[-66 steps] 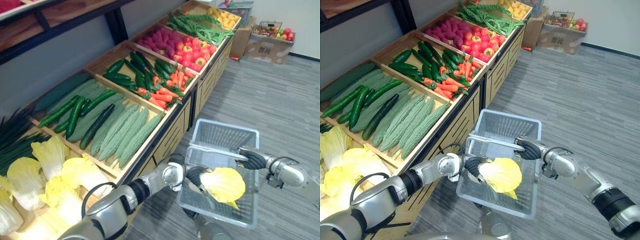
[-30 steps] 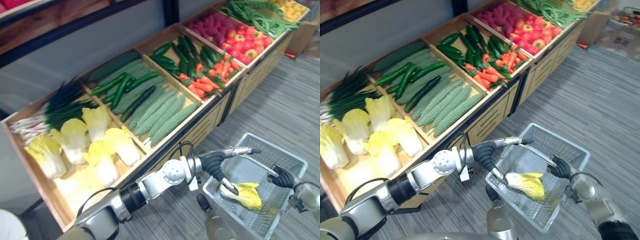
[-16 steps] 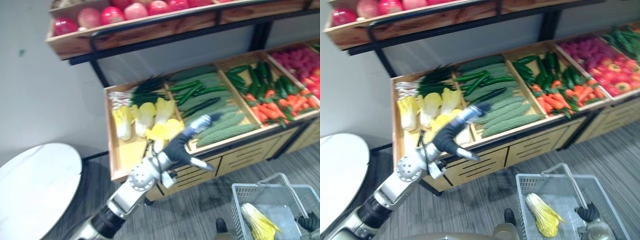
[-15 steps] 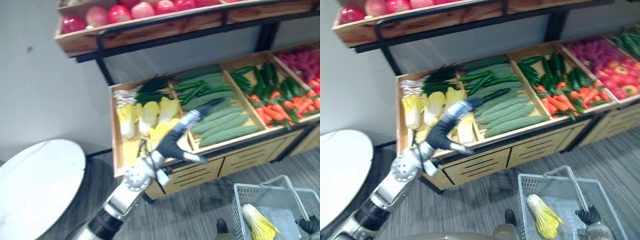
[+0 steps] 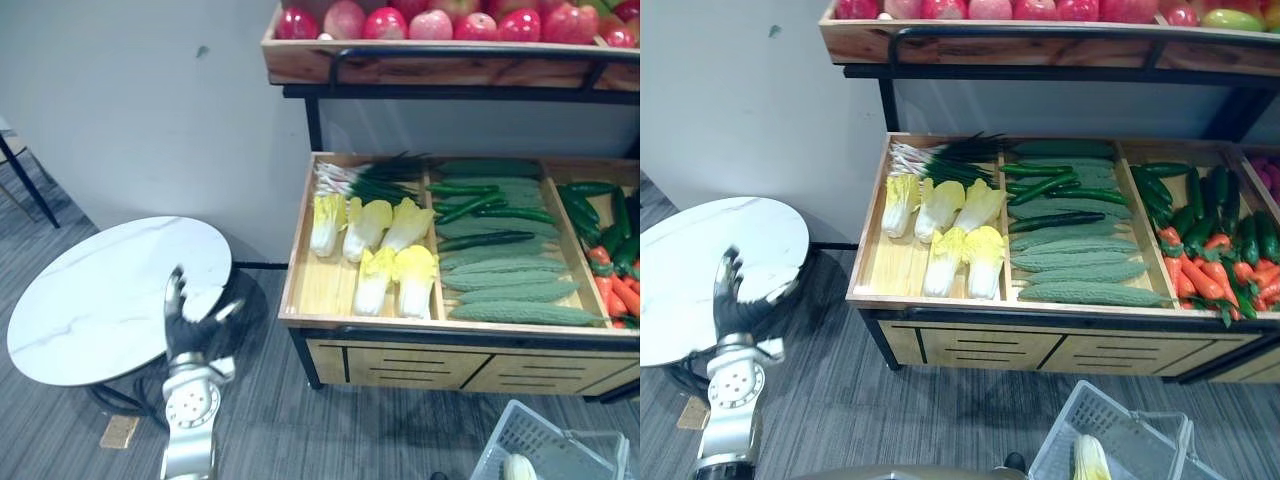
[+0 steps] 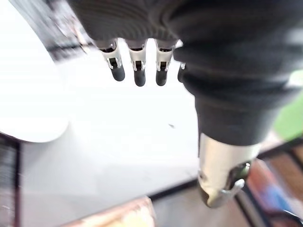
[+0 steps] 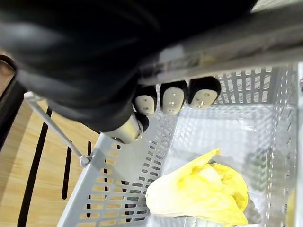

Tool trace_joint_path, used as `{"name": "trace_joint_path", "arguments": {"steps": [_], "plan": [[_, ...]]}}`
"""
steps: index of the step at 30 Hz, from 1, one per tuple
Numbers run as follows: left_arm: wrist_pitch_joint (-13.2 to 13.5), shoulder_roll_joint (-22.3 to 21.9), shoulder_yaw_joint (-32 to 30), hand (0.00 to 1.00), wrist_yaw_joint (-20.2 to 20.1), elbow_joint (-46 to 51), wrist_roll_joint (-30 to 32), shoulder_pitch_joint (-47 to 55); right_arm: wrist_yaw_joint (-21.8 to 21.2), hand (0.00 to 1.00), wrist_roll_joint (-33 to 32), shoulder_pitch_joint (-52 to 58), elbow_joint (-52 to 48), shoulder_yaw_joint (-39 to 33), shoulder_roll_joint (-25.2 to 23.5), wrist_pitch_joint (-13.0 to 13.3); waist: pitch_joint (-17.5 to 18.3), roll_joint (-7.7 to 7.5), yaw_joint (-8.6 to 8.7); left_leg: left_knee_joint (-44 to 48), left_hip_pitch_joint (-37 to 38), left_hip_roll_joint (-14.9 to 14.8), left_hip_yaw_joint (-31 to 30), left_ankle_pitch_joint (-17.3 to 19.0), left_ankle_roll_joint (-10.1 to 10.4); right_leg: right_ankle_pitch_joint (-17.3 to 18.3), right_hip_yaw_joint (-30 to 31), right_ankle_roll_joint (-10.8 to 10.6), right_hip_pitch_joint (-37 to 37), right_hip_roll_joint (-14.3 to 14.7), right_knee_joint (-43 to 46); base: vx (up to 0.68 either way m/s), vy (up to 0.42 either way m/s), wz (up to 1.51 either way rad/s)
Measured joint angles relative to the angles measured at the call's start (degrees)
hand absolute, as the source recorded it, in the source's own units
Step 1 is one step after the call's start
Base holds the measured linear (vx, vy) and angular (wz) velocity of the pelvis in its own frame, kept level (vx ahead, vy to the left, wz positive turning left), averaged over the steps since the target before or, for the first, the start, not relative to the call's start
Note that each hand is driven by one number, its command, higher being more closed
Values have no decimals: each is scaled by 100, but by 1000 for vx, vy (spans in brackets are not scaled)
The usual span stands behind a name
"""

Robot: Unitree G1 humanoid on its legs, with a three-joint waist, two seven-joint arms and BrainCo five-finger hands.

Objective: Pick vegetable in the basket

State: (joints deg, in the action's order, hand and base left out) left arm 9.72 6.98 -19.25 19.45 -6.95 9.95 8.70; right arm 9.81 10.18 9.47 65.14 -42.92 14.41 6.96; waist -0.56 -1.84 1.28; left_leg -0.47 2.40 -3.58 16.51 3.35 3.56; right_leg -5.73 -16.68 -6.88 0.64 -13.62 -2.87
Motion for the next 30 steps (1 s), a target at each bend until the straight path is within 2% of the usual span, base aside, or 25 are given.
{"name": "trace_joint_path", "arguments": {"steps": [3, 5, 6, 10, 12, 14, 16, 20, 23, 24, 27, 28, 29, 30], "plan": [[-331, -232, -791, 0, 555, -938, -58, 98, 131, 100, -17, 7, -170, 129, -314, -1, 79, -58, 2, -150, 100, -17, -18, -61, 10, 37, -47, 52, -61, 36, -11, 10, -18, 3], [-378, -258, -1083, 0, 728, -1453, -90, 173, 173, 100, -18, 14, -193, 256, -422, -2, 120, -57, 1, -168, 140, -20, -26, -60, 11, 49, -70, 65, -98, 39, -18, 1, -8, 3], [-412, -276, -1378, 0, 772, -2017, -157, 208, 181, 100, -17, 17, -238, 338, -463, -3, 137, -80, 1, -246, 190, -18, -2, -75, 8, 58, -63, 60, -101, 36, -19, 8, -15, -3], [-671, -283, -2340, 0, 500, -4206, -1085, 177, 147, 100, -6, -29, -209, 354, -485, -47, 247, -104, 13, -357, 264, 8, 9, -78, 8, 74, -57, 35, -137, 24, -101, 12, -7, -1], [-781, -286, -2451, 0, 427, -4771, -1280, 176, 118, 100, -6, -86, -122, 354, -482, -49, 263, -76, 19, -370, 283, 9, 11, -74, 13, 86, -55, 16, -160, 28, -113, 0, 0, 0], [-876, -322, -2427, 0, 290, -5278, -1360, 180, 99, 100, -6, -163, -26, 479, -480, -54, 265, -69, 17, -364, 299, 10, 18, -71, 19, 77, -33, -2, -155, 48, -137, 19, -11, -1], [-918, -354, -2385, 0, 230, -5484, -1285, 174, 93, 100, -6, -241, 91, 530, -479, -52, 248, -90, 18, -343, 303, 1, 41, -60, 34, 60, -6, -30, -154, 74, -145, 34, -28, -6], [-947, -444, -2221, 0, 144, -5697, -1136, 95, 108, 100, -6, -250, 126, 754, -469, -41, 231, -38, 23, -337, 328, -30, 66, -47, 55, 59, 11, -30, -171, 114, -169, 3, -43, -5], [-924, -486, -1662, 0, -52, -5770, -1095, 32, 131, 100, -20, -265, 126, 1052, -435, -27, 201, -7, 22, -334, 387, -61, 131, -29, 80, 59, 63, -30, -207, 153, -188, -69, -84, -17], [-885, -481, -978, 0, -243, -5814, -1107, 18, 134, 100, -227, -277, 128, 1210, -417, -31, 65, 29, 21, -326, 718, -128, 261, 12, 136, 115, 186, -47, -415, 213, -83, -161, -138, -36], [-859, -485, -811, 0, -252, -5815, -1108, -15, 119, 100, -230, -292, 109, 1180, -427, -30, -17, 23, 56, -303, 832, -123, 390, 32, 152, 124, 347, -45, -352, 214, 0, -90, -47, -38], [-862, -479, -640, 0, -248, -5876, -1115, -23, 110, 100, -233, -333, 0, 1195, -458, 21, -88, 28, 77, 175, 587, -190, 640, 351, 163, 160, 723, -142, 64, 176, 447, -76, 21, -55], [-862, -479, -610, 0, -248, -5876, -1115, -24, 110, 100, -233, -334, -16, 1199, -459, 35, -89, 29, 75, 245, 549, -202, 668, 387, 154, 161, 780, -144, 123, 177, 504, -132, 29, -132], [-820, -369, -302, 0, -288, -5911, -1142, -68, 158, 100, -314, -443, -214, 1234, -515, 128, -272, -3, 52, 626, 323, -273, 1043, 655, 89, 144, 1280, -172, 609, 206, 921, -180, 14, -127]]}}
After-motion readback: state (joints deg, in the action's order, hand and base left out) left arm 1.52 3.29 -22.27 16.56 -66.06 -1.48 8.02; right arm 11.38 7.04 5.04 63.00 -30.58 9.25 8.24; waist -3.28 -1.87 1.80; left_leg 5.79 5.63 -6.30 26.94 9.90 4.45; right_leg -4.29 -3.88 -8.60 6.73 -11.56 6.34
